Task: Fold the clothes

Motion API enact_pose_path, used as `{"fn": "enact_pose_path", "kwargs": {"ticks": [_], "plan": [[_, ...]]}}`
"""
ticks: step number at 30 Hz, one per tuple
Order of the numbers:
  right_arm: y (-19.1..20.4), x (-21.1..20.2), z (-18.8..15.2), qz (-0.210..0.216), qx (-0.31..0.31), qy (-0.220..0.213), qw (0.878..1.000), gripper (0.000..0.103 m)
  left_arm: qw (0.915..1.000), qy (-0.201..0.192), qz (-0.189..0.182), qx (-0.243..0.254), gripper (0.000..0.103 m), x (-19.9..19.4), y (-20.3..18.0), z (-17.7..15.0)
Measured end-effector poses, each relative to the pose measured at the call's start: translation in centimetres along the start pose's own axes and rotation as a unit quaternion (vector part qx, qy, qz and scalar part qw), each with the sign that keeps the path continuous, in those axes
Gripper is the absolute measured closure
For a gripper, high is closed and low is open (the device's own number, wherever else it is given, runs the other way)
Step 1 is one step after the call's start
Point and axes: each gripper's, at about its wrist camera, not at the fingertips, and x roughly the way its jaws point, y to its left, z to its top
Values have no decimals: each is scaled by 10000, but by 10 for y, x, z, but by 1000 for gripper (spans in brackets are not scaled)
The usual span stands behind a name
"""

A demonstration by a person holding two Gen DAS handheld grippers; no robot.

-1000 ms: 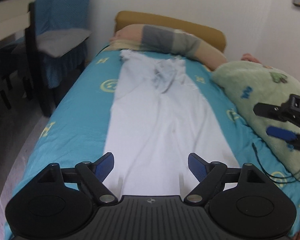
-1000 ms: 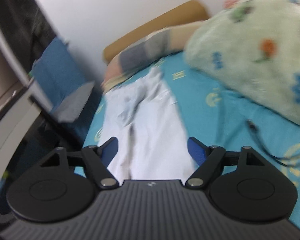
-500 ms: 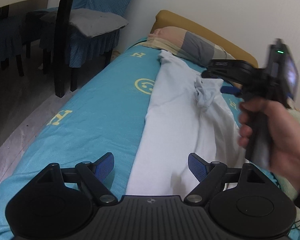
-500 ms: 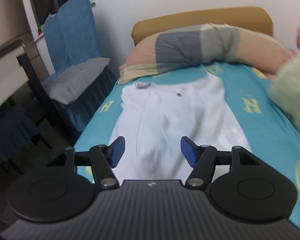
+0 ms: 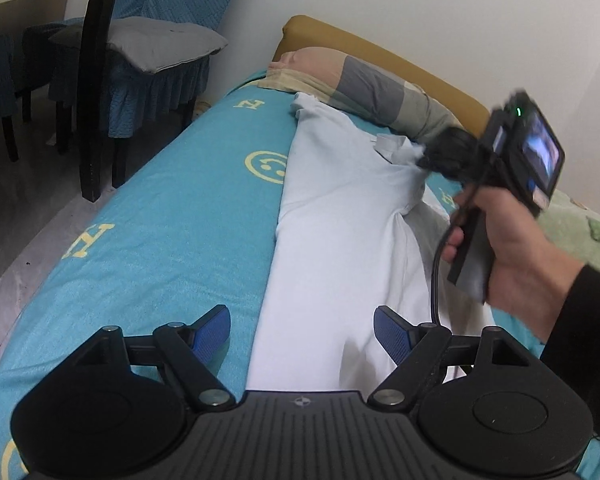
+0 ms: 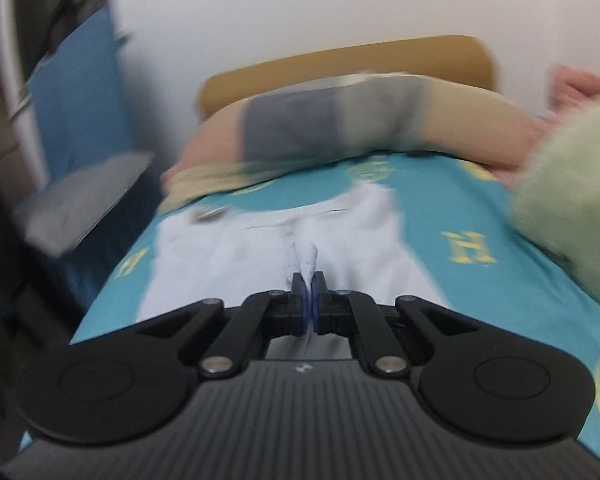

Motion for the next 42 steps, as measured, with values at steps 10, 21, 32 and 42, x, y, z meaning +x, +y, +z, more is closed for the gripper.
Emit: {"fn": "enact_pose_path", "kwargs": {"ticks": [10, 21, 32, 42], "plan": [[-37, -46, -9, 584, 680, 136, 9959, 73, 9996, 209, 2, 197, 22, -7, -5, -6], [-61, -242, -59, 1813, 1190, 688, 9738, 37, 9967, 711, -377, -51, 19, -46, -5, -18], [-129, -328, -151, 1299, 2975, 2021, 9240, 36, 9801, 1547, -11, -1241, 28, -61, 40, -35], [-152, -301, -184, 933, 3533, 2796, 8878, 37, 9607, 2448, -22, -1309, 32, -65, 37, -54]]}}
